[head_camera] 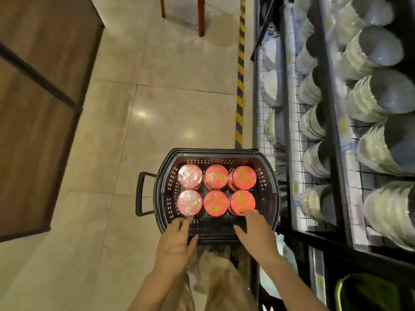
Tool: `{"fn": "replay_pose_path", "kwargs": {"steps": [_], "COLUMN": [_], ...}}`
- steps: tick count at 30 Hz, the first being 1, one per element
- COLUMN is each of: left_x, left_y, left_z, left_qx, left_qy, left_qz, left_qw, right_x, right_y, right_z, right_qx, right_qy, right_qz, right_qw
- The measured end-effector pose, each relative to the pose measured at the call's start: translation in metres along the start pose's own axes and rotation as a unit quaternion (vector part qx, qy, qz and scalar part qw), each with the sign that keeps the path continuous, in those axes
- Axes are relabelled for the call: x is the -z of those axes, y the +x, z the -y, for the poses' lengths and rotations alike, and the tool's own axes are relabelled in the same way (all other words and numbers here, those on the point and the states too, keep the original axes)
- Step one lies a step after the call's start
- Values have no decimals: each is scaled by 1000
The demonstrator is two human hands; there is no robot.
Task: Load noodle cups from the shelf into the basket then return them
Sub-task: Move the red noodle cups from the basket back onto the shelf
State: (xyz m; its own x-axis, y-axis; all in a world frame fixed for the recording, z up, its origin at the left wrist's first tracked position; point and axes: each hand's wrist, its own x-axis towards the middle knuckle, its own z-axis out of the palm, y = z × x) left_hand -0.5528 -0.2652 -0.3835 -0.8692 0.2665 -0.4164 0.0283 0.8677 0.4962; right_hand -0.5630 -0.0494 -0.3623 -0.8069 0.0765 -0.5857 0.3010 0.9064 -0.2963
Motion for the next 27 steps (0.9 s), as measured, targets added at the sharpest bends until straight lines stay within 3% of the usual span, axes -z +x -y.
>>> {"fn": "replay_pose_path", "kwargs": {"steps": [9, 19, 27], "left_x": [-93, -218, -246], "left_y": [122, 191, 189], "left_z": [75, 155, 181], "left_qx": [113, 124, 127], "left_qy": [-3, 149, 99], "left_qz": [64, 136, 52], "left_qw": [992, 972, 986], "right_x": [-104, -236, -265], "right_y": [136, 228, 233], "right_z": [-34, -74, -69], "right_qx": [-28, -62, -81], "right_qy": [-43, -45, -145], "right_qz": [83, 33, 70], "right_qw": [995, 996, 984]}}
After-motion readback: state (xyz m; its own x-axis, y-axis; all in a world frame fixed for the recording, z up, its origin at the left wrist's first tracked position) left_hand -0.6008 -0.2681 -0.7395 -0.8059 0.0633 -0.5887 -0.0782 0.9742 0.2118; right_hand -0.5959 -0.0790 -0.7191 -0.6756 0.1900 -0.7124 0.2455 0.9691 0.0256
